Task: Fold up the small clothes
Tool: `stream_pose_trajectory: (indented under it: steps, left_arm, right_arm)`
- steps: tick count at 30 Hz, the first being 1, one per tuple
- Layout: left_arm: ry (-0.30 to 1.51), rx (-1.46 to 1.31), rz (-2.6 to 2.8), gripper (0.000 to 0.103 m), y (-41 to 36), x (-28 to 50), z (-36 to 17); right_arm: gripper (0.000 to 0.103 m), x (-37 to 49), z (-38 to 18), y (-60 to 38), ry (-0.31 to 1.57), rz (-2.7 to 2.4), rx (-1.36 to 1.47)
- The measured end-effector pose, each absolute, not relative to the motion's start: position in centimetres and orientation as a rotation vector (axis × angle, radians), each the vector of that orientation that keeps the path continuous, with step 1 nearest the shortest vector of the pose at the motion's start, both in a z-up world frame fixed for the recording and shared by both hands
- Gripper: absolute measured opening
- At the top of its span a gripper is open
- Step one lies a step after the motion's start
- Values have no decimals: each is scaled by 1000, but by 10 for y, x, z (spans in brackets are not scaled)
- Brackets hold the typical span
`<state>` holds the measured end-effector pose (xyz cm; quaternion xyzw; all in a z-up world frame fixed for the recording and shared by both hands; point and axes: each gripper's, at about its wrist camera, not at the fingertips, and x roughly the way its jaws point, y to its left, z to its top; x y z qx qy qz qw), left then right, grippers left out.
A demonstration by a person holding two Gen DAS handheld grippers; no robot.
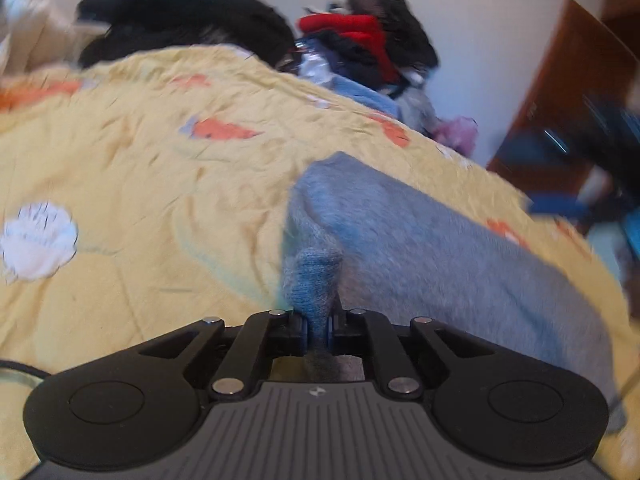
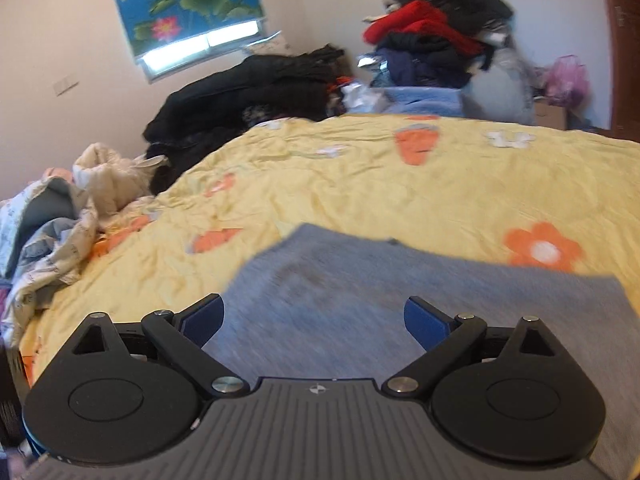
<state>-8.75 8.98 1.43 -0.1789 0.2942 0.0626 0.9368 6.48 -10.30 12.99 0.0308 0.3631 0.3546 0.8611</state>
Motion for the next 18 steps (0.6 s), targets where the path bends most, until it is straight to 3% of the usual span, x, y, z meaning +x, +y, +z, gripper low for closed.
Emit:
stream_pose_trajectory:
  steps: [4, 10, 14, 18]
  left_arm:
    - [548, -203, 100, 6, 66, -95, 22]
    - [515, -35, 58, 6, 40, -93, 21]
    - [498, -11, 39, 6, 35, -95, 21]
    - [477, -4, 32, 6, 33, -99, 21]
  right_arm:
    - [97, 112, 127, -30, 990, 860, 14]
    - [94, 133, 118, 56, 1161, 893, -204]
    - [86, 129, 91, 86, 1228, 834, -406]
    - [88, 116, 70, 96, 1231, 812, -545]
